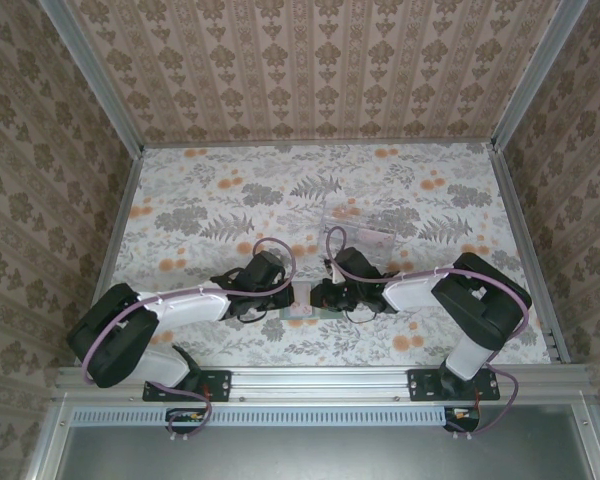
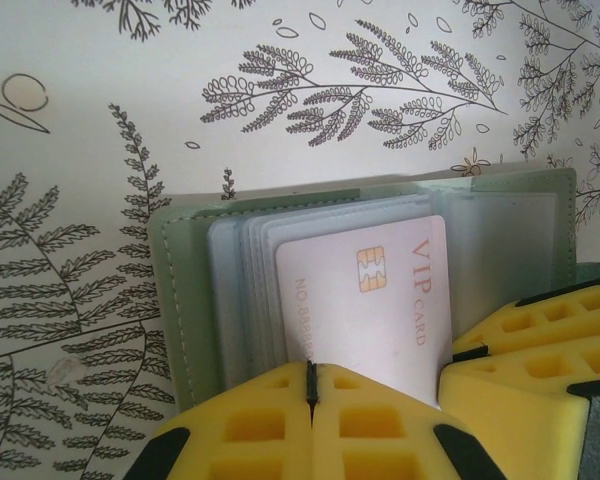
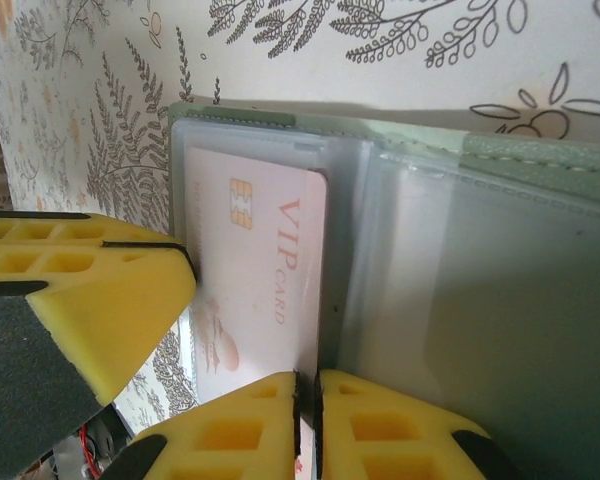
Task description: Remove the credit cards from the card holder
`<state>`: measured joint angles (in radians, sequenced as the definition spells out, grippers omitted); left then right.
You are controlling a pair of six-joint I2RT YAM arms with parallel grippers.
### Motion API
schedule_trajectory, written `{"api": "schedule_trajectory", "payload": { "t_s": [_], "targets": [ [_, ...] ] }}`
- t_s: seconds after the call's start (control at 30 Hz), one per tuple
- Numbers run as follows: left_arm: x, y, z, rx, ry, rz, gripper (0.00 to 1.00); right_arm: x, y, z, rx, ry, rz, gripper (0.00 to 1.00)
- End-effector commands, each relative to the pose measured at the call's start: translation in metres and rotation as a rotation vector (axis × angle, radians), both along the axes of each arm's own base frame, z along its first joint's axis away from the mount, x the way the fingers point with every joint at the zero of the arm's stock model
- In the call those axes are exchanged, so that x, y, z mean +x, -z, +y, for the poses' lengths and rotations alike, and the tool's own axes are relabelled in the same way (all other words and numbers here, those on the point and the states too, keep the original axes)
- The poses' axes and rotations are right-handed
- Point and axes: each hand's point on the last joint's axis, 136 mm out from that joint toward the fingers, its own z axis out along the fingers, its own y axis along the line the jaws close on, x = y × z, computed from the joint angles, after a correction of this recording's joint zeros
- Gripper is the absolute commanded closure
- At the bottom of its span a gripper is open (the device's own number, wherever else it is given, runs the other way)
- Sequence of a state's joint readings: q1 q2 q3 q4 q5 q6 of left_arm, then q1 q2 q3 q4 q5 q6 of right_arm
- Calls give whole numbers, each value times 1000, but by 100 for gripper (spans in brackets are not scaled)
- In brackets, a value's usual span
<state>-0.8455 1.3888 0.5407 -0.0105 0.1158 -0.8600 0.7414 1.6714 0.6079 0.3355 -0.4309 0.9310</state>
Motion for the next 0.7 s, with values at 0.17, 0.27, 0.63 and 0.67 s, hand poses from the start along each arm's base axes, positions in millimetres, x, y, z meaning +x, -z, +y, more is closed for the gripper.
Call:
{"api": "schedule_trajectory", "payload": {
  "t_s": [0.17, 0.27, 0.63, 0.67],
  "targets": [
    [-18, 28, 22, 122, -6, 87, 100, -2, -2, -3, 49, 11, 19, 100],
    [-19, 29, 23, 125, -6, 88, 100, -2, 0, -7, 47, 18, 24, 100],
    [-17, 27, 25, 135, -9, 82, 100, 0, -7, -30, 51, 64, 11, 100],
    [-17, 27, 25, 135, -8, 82, 100, 0, -7, -31, 48, 64, 10, 100]
  ]
}}
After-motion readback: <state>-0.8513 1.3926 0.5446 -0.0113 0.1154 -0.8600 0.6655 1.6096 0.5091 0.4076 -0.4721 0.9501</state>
